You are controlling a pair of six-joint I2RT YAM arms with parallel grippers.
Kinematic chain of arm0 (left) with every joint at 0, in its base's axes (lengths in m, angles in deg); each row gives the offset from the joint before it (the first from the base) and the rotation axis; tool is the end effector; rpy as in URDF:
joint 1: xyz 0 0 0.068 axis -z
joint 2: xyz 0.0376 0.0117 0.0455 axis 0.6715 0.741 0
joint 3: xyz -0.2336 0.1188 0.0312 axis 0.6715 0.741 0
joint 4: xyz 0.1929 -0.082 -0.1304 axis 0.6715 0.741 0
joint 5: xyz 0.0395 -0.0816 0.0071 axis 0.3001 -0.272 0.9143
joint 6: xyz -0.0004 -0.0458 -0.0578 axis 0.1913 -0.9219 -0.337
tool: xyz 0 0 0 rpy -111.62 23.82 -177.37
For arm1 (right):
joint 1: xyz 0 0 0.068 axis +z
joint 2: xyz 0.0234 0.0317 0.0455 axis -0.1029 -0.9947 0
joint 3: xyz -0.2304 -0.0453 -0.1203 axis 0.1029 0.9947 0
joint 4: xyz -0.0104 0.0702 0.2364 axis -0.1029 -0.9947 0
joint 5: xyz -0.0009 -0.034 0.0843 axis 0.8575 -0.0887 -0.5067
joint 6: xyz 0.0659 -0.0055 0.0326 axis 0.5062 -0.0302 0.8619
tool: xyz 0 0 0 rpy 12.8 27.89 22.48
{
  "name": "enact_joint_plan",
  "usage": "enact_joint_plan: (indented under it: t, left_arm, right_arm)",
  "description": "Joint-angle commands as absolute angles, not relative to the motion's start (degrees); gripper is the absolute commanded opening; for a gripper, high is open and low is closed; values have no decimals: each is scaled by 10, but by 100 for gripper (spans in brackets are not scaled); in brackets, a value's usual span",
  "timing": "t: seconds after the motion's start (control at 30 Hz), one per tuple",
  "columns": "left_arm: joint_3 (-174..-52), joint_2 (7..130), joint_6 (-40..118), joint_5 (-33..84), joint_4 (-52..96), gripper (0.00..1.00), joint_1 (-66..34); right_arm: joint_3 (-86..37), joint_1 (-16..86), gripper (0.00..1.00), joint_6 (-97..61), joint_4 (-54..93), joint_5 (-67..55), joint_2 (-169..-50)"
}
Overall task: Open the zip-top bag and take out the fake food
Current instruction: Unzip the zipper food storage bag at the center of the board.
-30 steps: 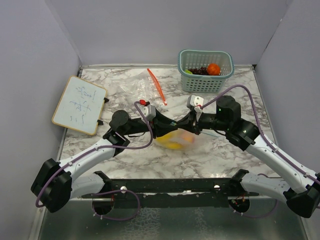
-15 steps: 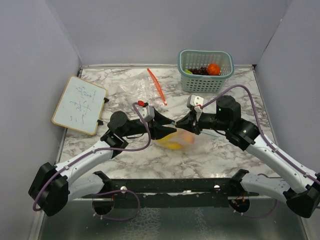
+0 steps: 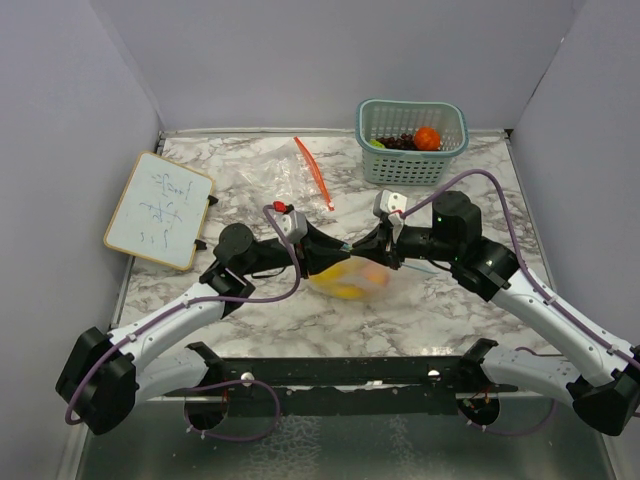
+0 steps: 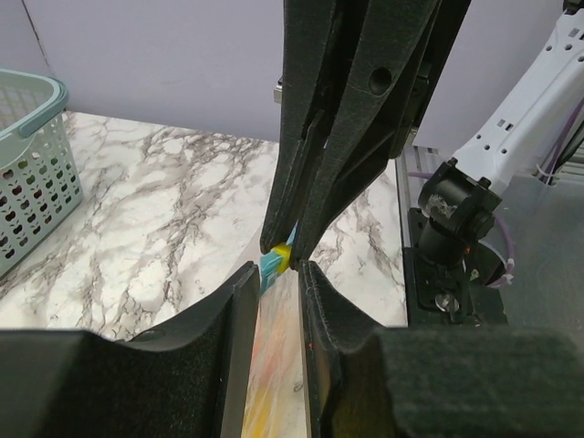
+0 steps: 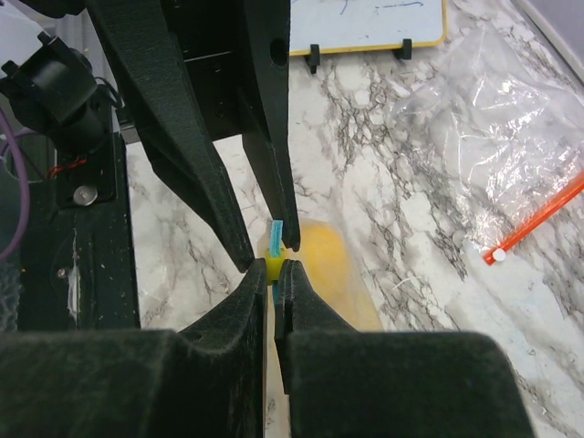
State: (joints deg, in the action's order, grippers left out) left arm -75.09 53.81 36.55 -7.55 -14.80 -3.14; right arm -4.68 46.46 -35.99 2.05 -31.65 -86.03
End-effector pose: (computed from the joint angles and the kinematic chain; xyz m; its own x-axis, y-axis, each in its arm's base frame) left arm 0.1649 -0.1861 0.3118 -0.0808 -0.1727 -0.9817 0.9845 0.1401 -0.1056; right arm 0.1559 0.1775 0.3396 -0.0714 -0.2745 -0.9589 -0.9663 0.2572 -0.0017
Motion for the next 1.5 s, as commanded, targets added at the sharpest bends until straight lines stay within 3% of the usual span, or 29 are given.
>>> enact_joint_plan:
  t: [0.0, 0.6, 0.67, 0.83, 1.27, 1.47]
  left_arm:
    - [-742, 521, 361, -56, -164, 26, -36]
    - [-734, 530, 342, -72, -200, 1, -40]
    - [-733, 531, 339, -74, -201, 1, -40]
    - [-730, 533, 335, -83, -207, 14, -41]
    - [-730, 555, 318, -110, -233, 13, -41]
    - [-730, 559, 316, -109, -238, 7, -40]
  right_arm:
    - [-39, 464, 2, -368, 18, -320, -851]
    - [-34, 464, 2, -368, 18, -319, -852]
    - [-33, 464, 2, -368, 19, -318, -853]
    - [-33, 464, 2, -369, 20, -319, -857]
    - [-35, 464, 2, -371, 17, -319, -858]
    - [-39, 464, 2, -373, 13, -318, -860]
